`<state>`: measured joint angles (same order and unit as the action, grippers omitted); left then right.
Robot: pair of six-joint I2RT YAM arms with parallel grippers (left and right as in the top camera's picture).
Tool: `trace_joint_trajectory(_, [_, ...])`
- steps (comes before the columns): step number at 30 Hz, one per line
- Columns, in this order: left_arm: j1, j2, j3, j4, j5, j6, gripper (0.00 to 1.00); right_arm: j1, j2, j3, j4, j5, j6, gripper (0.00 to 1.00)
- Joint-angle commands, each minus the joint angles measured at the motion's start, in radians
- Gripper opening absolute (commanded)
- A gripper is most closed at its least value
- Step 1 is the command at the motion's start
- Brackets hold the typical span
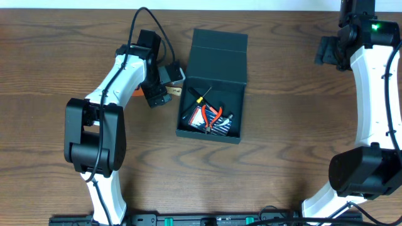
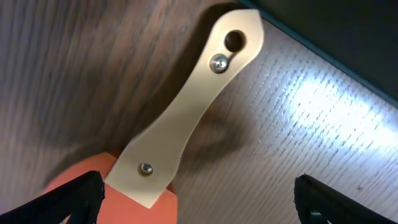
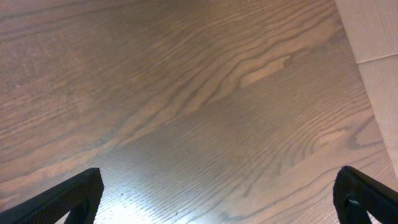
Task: Pack container
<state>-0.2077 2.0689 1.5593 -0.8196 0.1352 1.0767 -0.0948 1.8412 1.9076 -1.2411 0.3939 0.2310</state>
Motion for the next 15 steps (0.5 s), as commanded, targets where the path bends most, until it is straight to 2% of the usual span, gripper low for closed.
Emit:
trace_joint_trajectory(1, [-0.006,-0.003,-0.005,0.012,0.011,0.136,0.96,-0.002,-0.005,0.014,-0.001,0.013,0.008,0.99])
trace_joint_trajectory(15, [-0.008,0.064,-0.005,0.07,0.015,0.162,0.97,-0.002,-0.005,0.014,-0.001,0.013,0.008,0.99])
